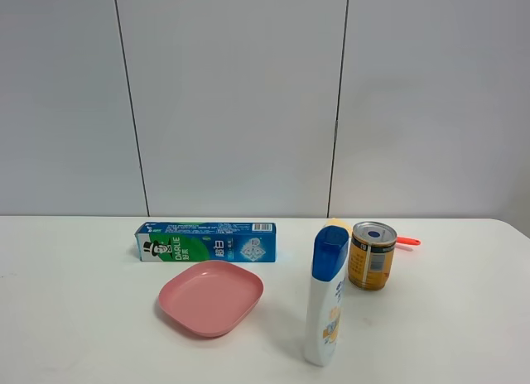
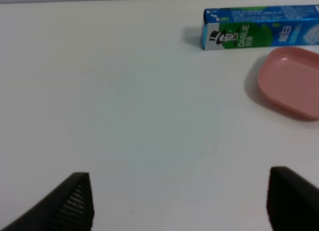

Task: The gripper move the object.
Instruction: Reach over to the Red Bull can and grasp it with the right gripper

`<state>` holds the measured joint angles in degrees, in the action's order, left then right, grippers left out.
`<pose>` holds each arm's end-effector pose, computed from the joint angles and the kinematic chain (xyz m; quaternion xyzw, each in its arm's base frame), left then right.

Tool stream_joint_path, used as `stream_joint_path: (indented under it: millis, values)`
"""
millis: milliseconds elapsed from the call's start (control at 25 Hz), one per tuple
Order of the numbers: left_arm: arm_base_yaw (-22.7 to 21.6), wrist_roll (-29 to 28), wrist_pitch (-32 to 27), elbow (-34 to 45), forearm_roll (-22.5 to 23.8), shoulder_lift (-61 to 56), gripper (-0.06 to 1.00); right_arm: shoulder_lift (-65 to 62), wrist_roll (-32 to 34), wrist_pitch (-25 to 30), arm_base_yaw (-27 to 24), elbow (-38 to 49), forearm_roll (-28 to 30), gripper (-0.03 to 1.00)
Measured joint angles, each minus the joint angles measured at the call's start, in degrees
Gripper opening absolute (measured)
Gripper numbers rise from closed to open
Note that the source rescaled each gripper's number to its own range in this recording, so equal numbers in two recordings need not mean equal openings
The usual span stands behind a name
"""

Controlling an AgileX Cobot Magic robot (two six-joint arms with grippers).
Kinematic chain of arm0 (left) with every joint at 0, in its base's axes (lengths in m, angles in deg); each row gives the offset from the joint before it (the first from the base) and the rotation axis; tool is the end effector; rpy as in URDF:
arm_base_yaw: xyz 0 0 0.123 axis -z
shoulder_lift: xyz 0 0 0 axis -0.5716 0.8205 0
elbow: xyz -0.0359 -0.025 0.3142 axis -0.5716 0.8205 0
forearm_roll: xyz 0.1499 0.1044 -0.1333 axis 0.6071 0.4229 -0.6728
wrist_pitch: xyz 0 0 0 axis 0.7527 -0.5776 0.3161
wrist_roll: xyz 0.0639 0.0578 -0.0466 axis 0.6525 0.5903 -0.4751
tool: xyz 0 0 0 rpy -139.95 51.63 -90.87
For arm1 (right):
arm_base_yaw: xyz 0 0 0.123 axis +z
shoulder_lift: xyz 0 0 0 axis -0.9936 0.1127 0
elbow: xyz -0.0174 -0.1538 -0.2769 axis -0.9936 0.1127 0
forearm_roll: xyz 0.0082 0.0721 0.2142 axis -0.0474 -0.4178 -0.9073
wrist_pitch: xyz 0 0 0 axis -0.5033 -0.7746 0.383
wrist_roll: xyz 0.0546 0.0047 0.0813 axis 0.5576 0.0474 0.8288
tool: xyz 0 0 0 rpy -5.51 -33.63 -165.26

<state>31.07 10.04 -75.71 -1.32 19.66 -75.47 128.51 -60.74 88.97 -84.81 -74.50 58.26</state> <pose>-0.0552 -0.0121 0.2641 0.0044 0.8474 -0.0126 0.5307 0.1699 0.0060 0.4202 -0.0489 0.9062 0.0237 0.4194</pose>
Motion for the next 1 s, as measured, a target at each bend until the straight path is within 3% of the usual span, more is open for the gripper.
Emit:
stream_joint_path:
  millis: [200,400,680,1000]
  values:
    - [0.00,0.00,0.00,0.00,0.00,0.00,1.00,12.12,10.09,-1.09,6.99,-3.39,5.60,1.00]
    - [0.00,0.00,0.00,0.00,0.00,0.00,1.00,22.99,12.51,-5.89,12.60,-4.48,7.35,1.00]
    - [0.00,0.00,0.00,0.00,0.00,0.00,1.00,36.81,13.04,-10.93,14.92,-6.57,7.35,1.00]
    - [0.00,0.00,0.00,0.00,0.00,0.00,1.00,42.90,13.04,-15.81,15.93,-7.39,7.66,0.99]
